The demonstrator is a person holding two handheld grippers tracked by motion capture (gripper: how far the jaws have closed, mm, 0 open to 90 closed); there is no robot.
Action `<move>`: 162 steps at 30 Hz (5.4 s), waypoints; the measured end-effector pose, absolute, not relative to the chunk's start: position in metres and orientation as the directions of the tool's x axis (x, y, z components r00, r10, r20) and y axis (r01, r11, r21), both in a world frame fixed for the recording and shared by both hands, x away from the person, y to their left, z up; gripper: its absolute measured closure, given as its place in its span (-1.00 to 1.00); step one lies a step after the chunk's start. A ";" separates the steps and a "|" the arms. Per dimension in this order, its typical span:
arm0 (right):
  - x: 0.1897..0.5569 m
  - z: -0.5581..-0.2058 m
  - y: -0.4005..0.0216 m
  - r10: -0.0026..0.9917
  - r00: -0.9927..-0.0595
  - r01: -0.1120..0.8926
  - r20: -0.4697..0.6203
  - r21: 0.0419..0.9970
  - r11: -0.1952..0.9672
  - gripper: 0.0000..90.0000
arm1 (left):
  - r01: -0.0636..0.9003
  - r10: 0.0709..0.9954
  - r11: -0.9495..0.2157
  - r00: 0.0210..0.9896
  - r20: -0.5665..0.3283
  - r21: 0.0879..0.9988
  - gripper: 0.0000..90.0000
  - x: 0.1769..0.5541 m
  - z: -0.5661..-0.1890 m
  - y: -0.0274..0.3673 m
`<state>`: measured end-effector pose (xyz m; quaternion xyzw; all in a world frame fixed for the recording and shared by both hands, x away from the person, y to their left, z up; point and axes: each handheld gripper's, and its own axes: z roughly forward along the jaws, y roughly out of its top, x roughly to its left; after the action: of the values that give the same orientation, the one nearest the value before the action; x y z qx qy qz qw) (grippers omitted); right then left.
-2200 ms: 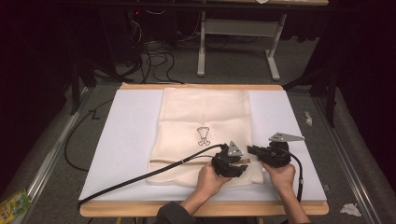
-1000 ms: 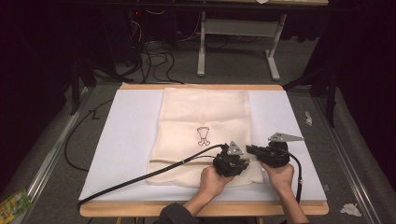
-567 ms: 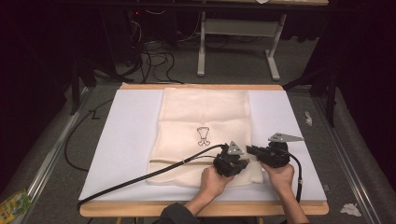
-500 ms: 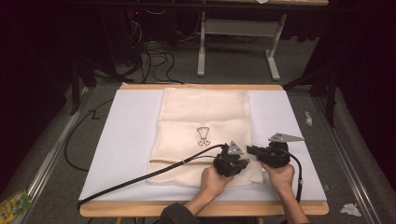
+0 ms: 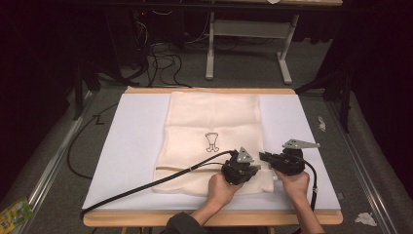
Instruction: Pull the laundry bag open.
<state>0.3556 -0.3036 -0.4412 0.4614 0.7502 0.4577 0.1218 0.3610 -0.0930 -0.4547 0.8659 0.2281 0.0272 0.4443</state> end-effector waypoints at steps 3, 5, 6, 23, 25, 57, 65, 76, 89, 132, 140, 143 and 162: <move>0.355 -0.442 -0.304 0.806 -0.541 0.587 0.241 0.794 0.157 0.96 | 0.371 0.421 -0.504 0.894 -0.153 0.780 0.93 0.360 -0.455 -0.093; 0.355 -0.442 -0.304 0.806 -0.542 0.586 0.239 0.795 0.158 0.96 | 0.361 0.419 -0.512 0.897 -0.141 0.779 0.93 0.359 -0.453 -0.092; 0.355 -0.443 -0.304 0.805 -0.543 0.584 0.239 0.796 0.157 0.96 | 0.359 0.420 -0.512 0.897 -0.137 0.780 0.93 0.358 -0.453 -0.092; 0.356 -0.444 -0.305 0.803 -0.542 0.586 0.247 0.796 0.151 0.96 | 0.358 0.441 -0.503 0.889 -0.123 0.787 0.93 0.358 -0.444 -0.078; 0.356 -0.444 -0.304 0.804 -0.545 0.588 0.238 0.792 0.164 0.96 | 0.358 0.440 -0.496 0.889 -0.126 0.791 0.93 0.358 -0.445 -0.076; 0.357 -0.446 -0.300 0.800 -0.557 0.580 0.221 0.793 0.185 0.96 | 0.363 0.466 -0.488 0.877 -0.115 0.794 0.93 0.357 -0.442 -0.059; 0.357 -0.445 -0.299 0.799 -0.563 0.577 0.209 0.792 0.199 0.96 | 0.378 0.479 -0.471 0.868 -0.129 0.797 0.93 0.359 -0.442 -0.051; 0.360 -0.447 -0.297 0.802 -0.563 0.580 0.200 0.786 0.212 0.96 | 0.375 0.495 -0.464 0.861 -0.116 0.803 0.93 0.359 -0.441 -0.042; 0.361 -0.447 -0.297 0.804 -0.561 0.586 0.198 0.781 0.217 0.96 | 0.383 0.494 -0.457 0.860 -0.129 0.803 0.93 0.359 -0.441 -0.036; 0.362 -0.443 -0.293 0.806 -0.565 0.579 0.174 0.780 0.238 0.96 | 0.403 0.548 -0.401 0.825 -0.137 0.823 0.93 0.357 -0.439 0.001; 0.363 -0.444 -0.291 0.805 -0.566 0.580 0.179 0.780 0.235 0.96 | 0.409 0.551 -0.392 0.822 -0.145 0.824 0.93 0.357 -0.439 0.005; 0.363 -0.443 -0.292 0.808 -0.565 0.576 0.170 0.782 0.238 0.96 | 0.403 0.559 -0.392 0.818 -0.134 0.827 0.93 0.356 -0.438 0.008; 0.368 -0.443 -0.291 0.815 -0.554 0.586 0.172 0.775 0.234 0.96 | 0.429 0.592 -0.353 0.791 -0.157 0.831 0.93 0.358 -0.438 0.033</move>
<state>0.3682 -0.2908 -0.4429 0.4527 0.7738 0.4218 0.1353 0.3583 0.0331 -0.4376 0.8181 0.3121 0.0855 0.4754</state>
